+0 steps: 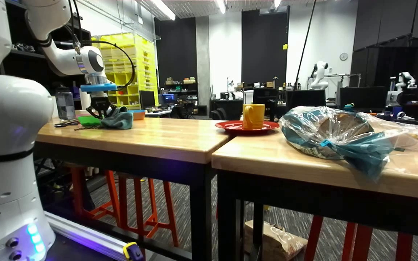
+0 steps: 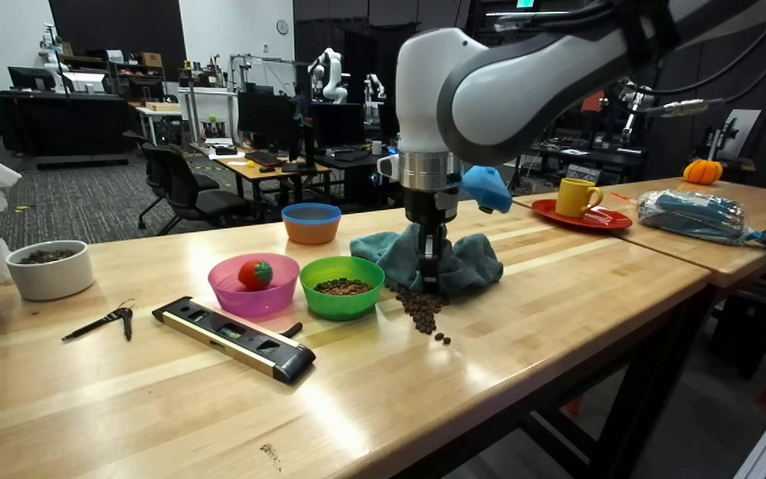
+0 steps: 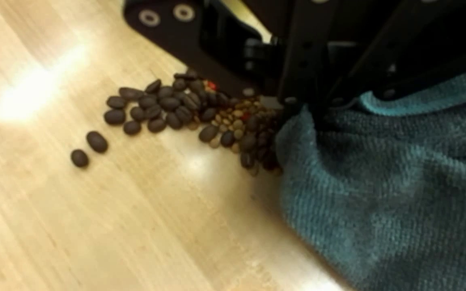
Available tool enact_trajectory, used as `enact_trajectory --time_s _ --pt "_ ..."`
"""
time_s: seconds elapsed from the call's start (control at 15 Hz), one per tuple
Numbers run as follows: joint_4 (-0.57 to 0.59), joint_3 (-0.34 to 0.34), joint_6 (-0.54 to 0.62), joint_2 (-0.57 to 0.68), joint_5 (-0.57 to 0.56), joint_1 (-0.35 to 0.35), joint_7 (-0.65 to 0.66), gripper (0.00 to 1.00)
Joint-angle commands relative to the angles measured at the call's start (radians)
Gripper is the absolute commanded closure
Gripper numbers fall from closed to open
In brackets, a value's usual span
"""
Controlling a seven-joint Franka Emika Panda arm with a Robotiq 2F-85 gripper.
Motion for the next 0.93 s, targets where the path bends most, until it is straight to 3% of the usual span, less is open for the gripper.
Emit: enact_trajectory --time_s 0.0,0.53,0.87 --pt "-0.05 0.012 0.023 -0.028 -0.023 -0.003 0.023 0.98" --pt "-0.034 -0.012 0.035 -0.073 -0.327 -0.032 0.372 0.98" --pt "-0.058 -0.023 -0.023 -0.111 -0.22 -0.06 0.559 0.98"
